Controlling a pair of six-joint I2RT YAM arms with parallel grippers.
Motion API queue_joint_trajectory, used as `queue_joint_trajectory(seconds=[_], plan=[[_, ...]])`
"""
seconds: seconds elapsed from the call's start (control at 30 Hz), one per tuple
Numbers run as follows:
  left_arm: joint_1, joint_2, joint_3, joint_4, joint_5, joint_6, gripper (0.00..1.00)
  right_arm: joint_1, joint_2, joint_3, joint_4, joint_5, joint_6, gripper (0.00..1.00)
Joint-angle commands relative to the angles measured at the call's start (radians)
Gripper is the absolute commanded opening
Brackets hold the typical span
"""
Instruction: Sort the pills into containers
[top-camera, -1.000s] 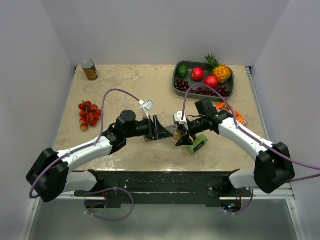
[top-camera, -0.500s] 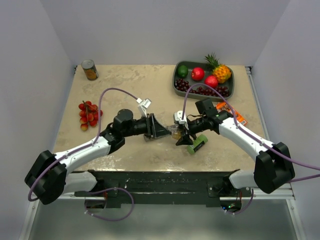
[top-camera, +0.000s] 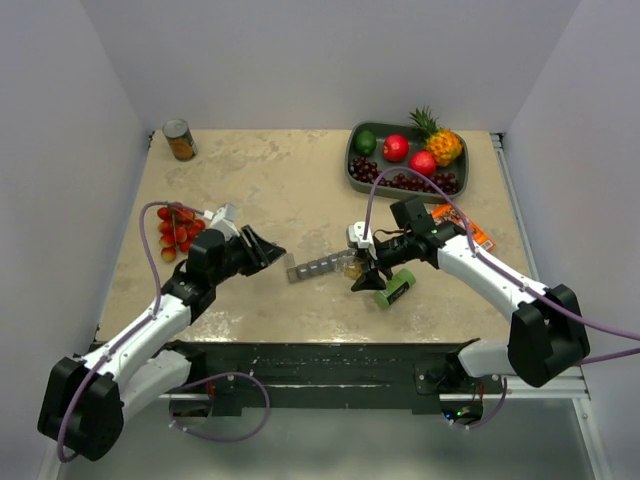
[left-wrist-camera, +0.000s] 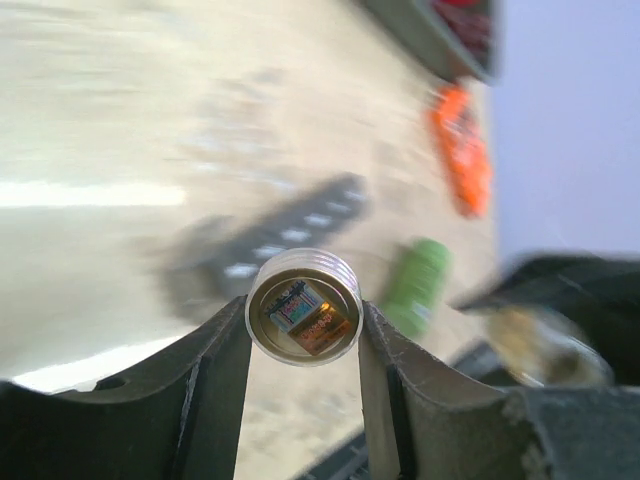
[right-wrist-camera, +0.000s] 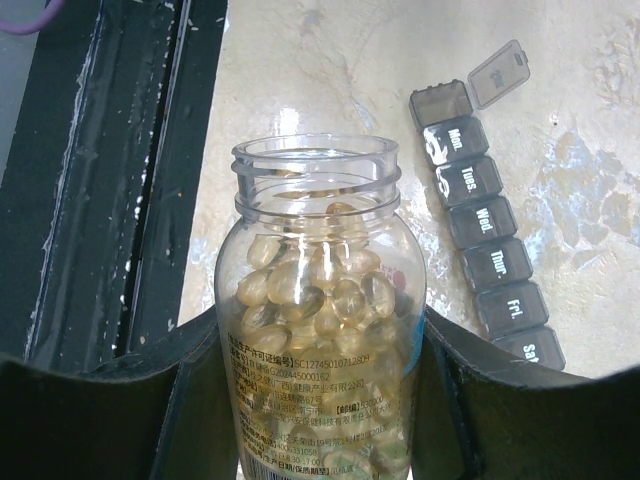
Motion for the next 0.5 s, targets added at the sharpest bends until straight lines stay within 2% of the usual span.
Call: queue_joint_trajectory(seconds=[0.0, 0.17, 0.27, 0.47], plan=[[0.104, 0.033, -0.068, -0.181, -0.255, 0.027, 0.00, -0.005, -0.033, 0.008, 0.019, -0.021, 0.004, 0.00], [0.154, 0.162, -0.041, -0.226, -0.401, 0.000, 0.05, -0.008, -0.035, 0.008, 0.019, -0.023, 0.004, 0.00], [0.156, 0.265, -0.002, -0.269, -0.487, -0.016, 0.25, -0.008, -0.036, 0.006, 0.019, -0.023, 0.002, 0.00], [0.158, 0.310, 0.018, -0.277, -0.538, -0.005, 0.58, -0.011, -0.038, 0.006, 0.021, -0.024, 0.001, 0.00]])
